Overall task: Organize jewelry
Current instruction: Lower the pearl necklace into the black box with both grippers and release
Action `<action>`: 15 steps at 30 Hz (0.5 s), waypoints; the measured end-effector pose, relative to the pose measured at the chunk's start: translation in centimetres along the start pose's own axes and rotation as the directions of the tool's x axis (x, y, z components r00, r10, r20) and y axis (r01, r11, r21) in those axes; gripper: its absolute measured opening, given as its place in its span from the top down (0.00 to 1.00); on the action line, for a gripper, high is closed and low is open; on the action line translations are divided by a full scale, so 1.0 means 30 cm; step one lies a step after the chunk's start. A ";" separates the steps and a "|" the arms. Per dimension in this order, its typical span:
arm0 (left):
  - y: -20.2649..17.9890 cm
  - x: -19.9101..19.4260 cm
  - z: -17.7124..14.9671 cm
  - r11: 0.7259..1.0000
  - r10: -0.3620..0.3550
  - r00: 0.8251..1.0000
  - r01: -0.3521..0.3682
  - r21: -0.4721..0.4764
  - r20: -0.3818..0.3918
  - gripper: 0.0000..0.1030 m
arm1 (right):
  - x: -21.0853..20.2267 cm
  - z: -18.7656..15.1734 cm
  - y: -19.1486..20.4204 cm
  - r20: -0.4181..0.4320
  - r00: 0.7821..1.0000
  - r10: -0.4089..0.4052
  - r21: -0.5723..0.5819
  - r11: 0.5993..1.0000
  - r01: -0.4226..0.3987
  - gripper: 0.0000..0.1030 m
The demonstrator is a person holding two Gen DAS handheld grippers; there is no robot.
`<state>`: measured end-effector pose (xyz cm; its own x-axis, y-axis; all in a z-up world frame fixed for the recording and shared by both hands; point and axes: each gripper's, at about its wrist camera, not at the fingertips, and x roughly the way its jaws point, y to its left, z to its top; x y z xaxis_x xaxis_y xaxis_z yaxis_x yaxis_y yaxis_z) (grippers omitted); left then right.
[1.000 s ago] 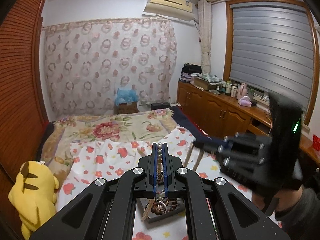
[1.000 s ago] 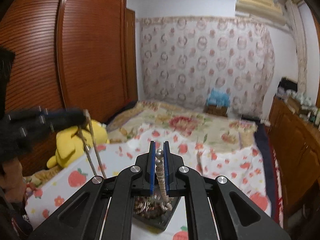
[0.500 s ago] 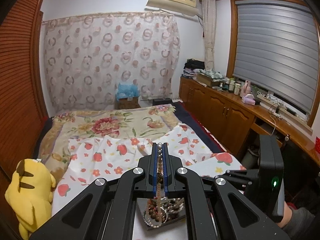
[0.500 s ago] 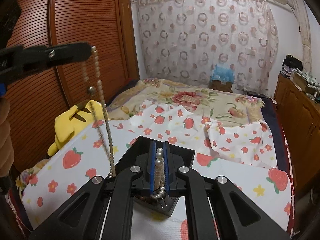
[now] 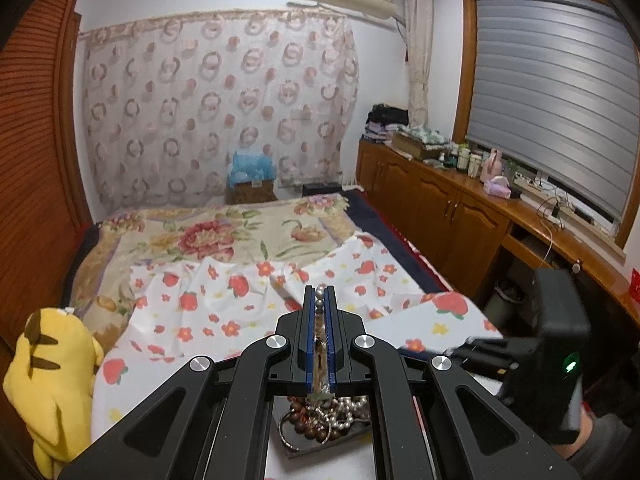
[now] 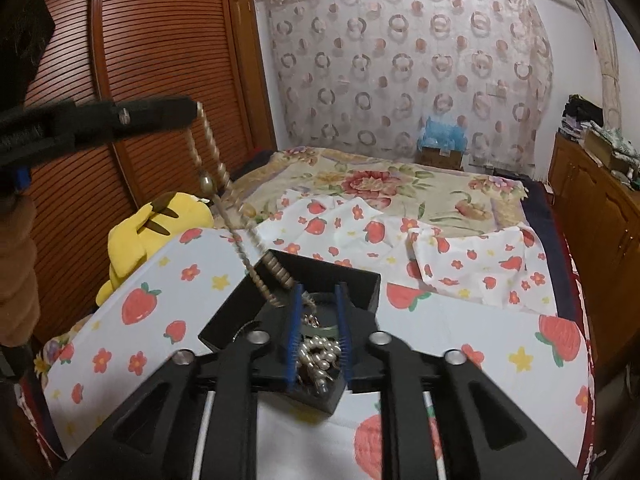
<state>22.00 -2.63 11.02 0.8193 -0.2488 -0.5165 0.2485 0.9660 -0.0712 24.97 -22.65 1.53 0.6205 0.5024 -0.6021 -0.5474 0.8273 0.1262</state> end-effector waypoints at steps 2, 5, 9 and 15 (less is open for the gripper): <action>0.001 0.022 -0.022 1.000 0.002 1.000 -0.002 0.004 -0.017 0.96 | -0.010 -0.016 -0.010 -0.003 1.000 -0.002 -0.002 1.000 0.002 0.80; 0.004 0.047 -0.067 1.000 0.001 0.999 -0.001 0.012 -0.040 0.96 | -0.038 -0.051 -0.015 -0.002 1.000 0.004 -0.002 1.000 -0.004 0.80; 0.001 0.084 -0.139 1.000 -0.001 0.997 0.002 0.017 -0.073 0.96 | -0.074 -0.116 -0.006 -0.010 1.000 -0.005 -0.033 0.999 0.005 0.80; 0.002 0.144 -0.246 1.000 0.000 0.991 0.003 0.018 -0.131 0.96 | -0.115 -0.199 0.006 -0.022 1.000 -0.006 -0.056 0.998 0.005 0.80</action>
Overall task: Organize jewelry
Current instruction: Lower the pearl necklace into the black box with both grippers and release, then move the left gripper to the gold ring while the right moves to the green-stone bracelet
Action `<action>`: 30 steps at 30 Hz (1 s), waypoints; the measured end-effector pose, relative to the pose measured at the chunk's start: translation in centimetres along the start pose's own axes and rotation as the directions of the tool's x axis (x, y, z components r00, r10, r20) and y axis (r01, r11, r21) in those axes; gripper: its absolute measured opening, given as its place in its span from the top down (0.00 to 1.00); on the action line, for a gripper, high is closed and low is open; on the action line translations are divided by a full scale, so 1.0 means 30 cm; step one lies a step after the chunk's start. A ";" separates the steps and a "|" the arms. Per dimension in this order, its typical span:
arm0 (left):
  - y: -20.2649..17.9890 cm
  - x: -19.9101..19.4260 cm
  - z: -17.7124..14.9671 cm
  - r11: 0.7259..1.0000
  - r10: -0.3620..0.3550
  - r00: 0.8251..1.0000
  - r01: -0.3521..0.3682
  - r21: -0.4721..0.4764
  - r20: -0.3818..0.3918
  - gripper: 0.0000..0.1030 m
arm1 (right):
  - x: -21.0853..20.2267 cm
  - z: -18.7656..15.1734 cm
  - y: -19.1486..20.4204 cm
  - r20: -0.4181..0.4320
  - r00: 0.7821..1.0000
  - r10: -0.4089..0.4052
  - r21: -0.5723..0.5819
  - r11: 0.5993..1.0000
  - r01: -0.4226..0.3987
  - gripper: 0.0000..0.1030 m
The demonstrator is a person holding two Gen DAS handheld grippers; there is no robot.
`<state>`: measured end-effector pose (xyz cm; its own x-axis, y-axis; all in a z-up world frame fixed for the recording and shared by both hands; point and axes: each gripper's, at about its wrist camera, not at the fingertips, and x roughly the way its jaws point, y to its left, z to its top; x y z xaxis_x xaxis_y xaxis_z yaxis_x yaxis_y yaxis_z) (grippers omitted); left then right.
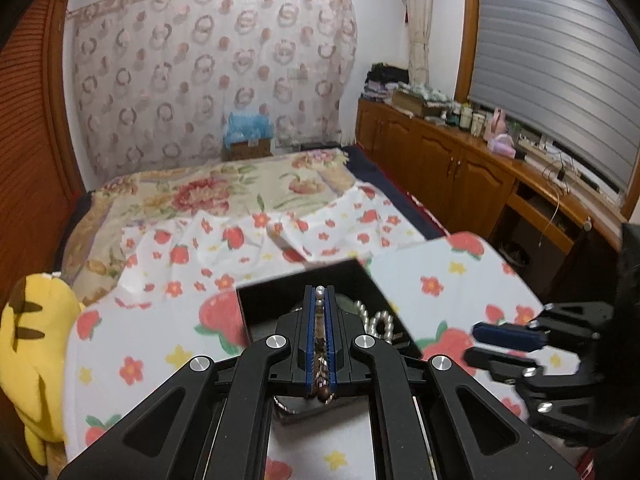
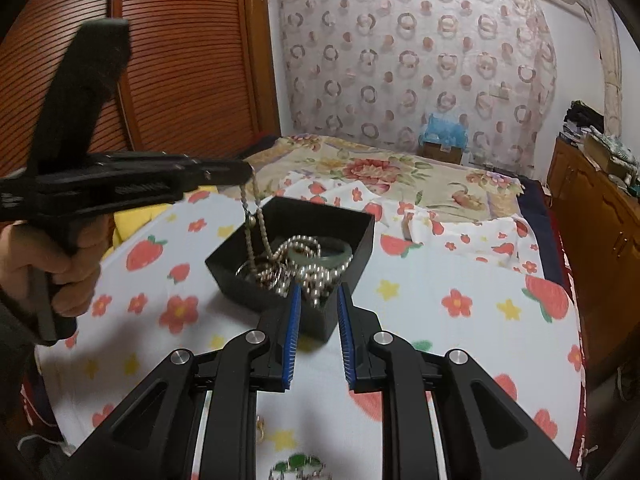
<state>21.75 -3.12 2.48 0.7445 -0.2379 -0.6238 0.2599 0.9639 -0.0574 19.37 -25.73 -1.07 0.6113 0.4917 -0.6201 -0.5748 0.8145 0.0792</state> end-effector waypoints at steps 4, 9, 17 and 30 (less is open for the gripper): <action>0.004 0.040 -0.055 1.000 0.010 1.000 -0.010 -0.004 -0.030 0.96 | -0.027 -0.030 0.006 0.008 1.000 0.012 0.006 1.000 -0.012 0.80; 0.004 0.073 -0.098 1.000 0.006 0.999 -0.008 -0.022 -0.053 0.96 | -0.058 -0.059 0.009 0.021 1.000 0.003 0.006 1.000 -0.003 0.80; -0.007 0.093 -0.104 0.999 0.038 0.998 -0.038 -0.003 -0.056 0.92 | -0.090 -0.077 0.001 0.026 1.000 0.007 0.018 1.000 -0.007 0.80; -0.093 0.000 -0.188 0.997 0.031 0.999 -0.029 0.065 -0.038 0.15 | -0.100 -0.223 -0.003 -0.038 0.999 -0.007 0.027 1.000 0.009 0.58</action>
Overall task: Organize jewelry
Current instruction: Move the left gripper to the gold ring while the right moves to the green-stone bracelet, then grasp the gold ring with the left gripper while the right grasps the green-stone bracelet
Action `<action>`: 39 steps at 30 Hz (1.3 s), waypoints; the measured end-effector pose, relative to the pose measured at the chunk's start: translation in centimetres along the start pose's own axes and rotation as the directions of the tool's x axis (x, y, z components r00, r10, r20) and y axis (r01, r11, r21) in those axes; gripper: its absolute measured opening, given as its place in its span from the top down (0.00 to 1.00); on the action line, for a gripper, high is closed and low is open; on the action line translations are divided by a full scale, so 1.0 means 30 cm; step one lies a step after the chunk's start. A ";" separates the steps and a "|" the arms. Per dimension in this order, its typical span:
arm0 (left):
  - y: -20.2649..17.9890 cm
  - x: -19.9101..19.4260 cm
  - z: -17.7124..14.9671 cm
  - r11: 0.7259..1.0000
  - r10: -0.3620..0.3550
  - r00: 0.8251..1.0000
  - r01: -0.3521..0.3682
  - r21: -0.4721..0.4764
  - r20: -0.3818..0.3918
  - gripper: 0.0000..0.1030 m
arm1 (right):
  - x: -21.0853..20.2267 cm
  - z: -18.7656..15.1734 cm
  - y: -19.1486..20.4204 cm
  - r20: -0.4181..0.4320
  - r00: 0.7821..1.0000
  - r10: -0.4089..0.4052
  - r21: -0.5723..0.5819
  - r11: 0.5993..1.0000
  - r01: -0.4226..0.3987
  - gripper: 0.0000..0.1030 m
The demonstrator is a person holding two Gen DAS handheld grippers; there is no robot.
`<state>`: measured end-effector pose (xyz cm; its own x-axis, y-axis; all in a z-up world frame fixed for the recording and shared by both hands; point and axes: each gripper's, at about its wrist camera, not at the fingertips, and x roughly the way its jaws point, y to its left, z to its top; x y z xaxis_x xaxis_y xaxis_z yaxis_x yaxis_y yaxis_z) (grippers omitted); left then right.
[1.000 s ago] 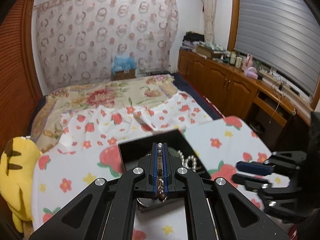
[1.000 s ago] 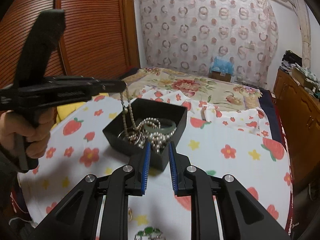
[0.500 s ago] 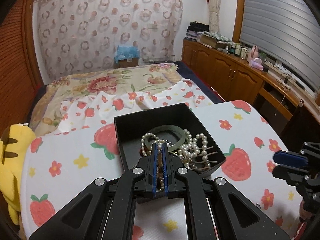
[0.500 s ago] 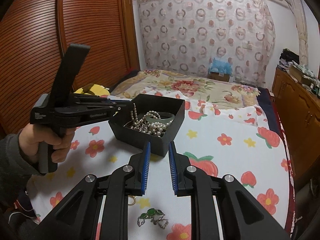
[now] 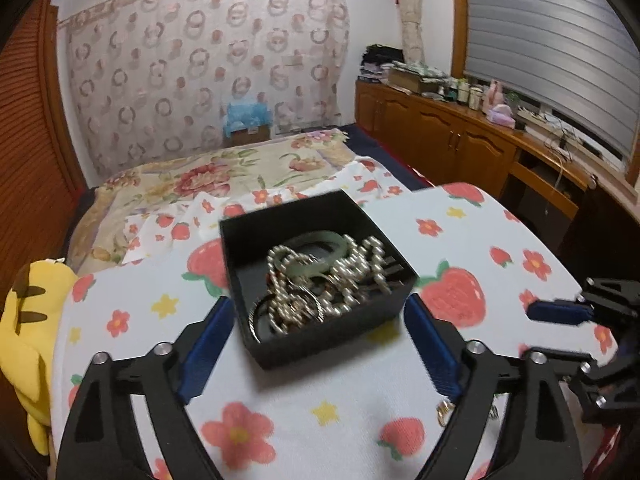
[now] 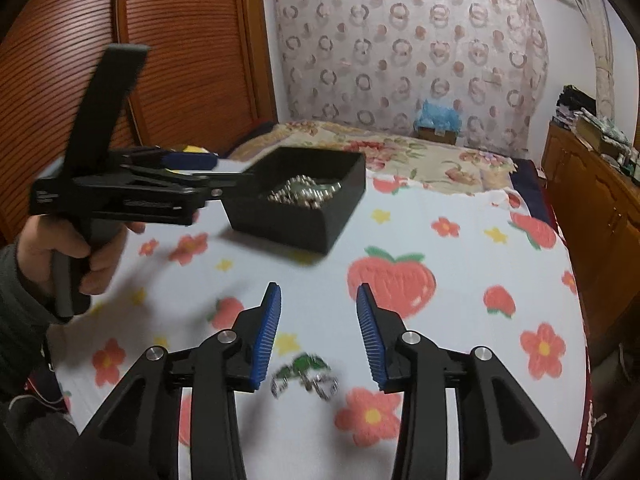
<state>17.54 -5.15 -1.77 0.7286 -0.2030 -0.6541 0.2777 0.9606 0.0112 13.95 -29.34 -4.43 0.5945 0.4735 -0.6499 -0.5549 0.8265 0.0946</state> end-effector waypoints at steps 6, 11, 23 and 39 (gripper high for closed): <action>-0.068 -0.009 -0.081 0.998 -0.025 1.000 0.026 0.053 -0.018 0.09 | 0.026 -0.052 0.000 -0.049 0.999 -0.004 -0.014 1.000 0.003 0.55; -0.106 0.012 -0.149 0.996 -0.038 0.997 0.043 0.083 -0.060 0.09 | 0.065 -0.091 0.018 -0.107 0.994 0.011 -0.040 0.999 -0.016 0.55; -0.114 0.073 -0.232 0.991 -0.078 0.982 0.095 0.096 -0.173 0.09 | 0.131 -0.101 0.049 -0.194 0.981 0.014 -0.101 0.994 -0.034 0.55; -0.216 0.041 -0.226 0.978 -0.121 0.975 0.149 0.143 -0.188 0.40 | 0.089 -0.116 0.002 -0.164 0.986 -0.026 -0.095 0.995 0.011 0.79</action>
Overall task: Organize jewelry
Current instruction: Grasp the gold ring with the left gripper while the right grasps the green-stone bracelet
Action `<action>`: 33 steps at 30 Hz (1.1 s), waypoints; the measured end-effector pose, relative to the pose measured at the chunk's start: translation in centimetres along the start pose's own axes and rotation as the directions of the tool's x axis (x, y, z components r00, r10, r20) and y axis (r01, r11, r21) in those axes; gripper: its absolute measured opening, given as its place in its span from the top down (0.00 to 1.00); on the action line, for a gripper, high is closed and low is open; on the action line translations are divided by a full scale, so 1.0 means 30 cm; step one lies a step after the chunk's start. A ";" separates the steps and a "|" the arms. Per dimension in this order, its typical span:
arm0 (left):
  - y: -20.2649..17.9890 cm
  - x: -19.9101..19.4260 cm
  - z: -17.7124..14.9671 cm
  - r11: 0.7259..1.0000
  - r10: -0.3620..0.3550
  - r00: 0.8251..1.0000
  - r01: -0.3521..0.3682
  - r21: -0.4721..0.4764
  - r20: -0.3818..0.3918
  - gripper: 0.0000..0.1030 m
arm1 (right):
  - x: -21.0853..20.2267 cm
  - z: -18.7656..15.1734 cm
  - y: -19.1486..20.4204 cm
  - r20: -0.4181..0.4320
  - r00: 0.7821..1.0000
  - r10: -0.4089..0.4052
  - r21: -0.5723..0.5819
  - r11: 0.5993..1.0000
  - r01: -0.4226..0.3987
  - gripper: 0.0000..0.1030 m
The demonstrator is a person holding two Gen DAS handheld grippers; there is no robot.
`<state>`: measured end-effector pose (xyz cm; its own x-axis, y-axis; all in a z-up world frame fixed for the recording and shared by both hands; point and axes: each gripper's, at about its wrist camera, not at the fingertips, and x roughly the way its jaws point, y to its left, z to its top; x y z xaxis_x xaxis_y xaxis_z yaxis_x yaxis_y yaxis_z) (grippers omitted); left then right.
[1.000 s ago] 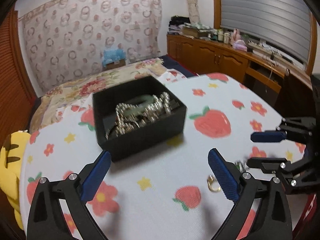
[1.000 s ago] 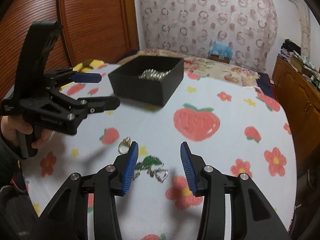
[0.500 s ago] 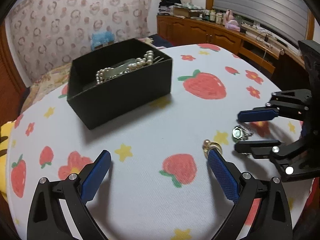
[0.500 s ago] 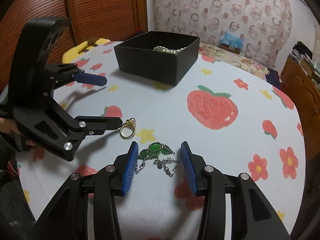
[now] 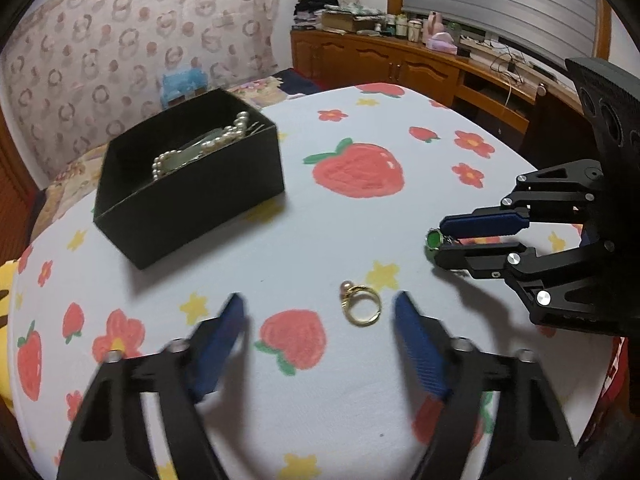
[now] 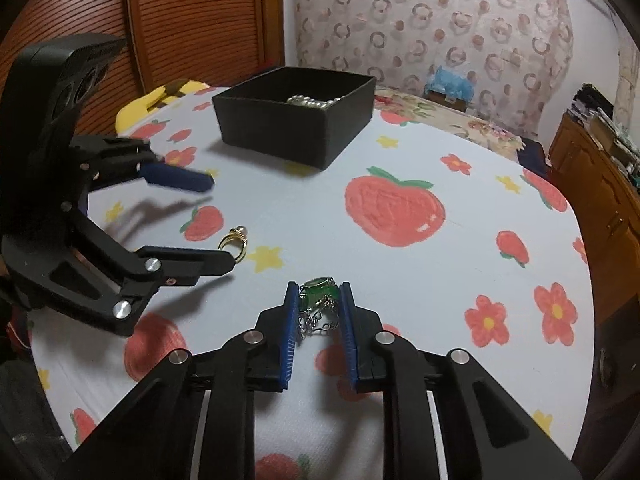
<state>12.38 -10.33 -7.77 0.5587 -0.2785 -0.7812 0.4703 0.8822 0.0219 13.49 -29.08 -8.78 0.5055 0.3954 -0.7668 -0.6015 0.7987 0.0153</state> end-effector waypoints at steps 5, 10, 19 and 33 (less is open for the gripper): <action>-0.022 0.016 0.011 1.000 -0.001 1.000 0.001 0.007 -0.012 0.53 | -0.020 -0.008 -0.025 0.027 0.999 0.021 0.031 0.999 -0.022 1.00; -0.042 0.022 0.018 1.000 -0.014 1.000 0.014 0.013 -0.005 0.74 | -0.019 -0.006 -0.028 0.026 0.999 0.025 0.025 0.999 -0.025 1.00; -0.033 -0.039 0.016 1.000 -0.013 0.999 0.014 -0.018 0.052 0.80 | -0.078 0.023 -0.041 0.082 0.996 0.046 0.039 0.998 -0.050 1.00; 0.025 -0.141 -0.016 0.994 -0.035 0.990 0.049 -0.100 0.140 0.80 | -0.025 0.000 -0.081 0.025 1.000 -0.009 0.044 0.999 0.008 0.78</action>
<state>10.03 -8.32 -4.75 0.6322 -0.3592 -0.6865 0.4263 0.9011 -0.0790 14.57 -31.30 -8.25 0.5263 0.3990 -0.7509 -0.5697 0.8210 0.0370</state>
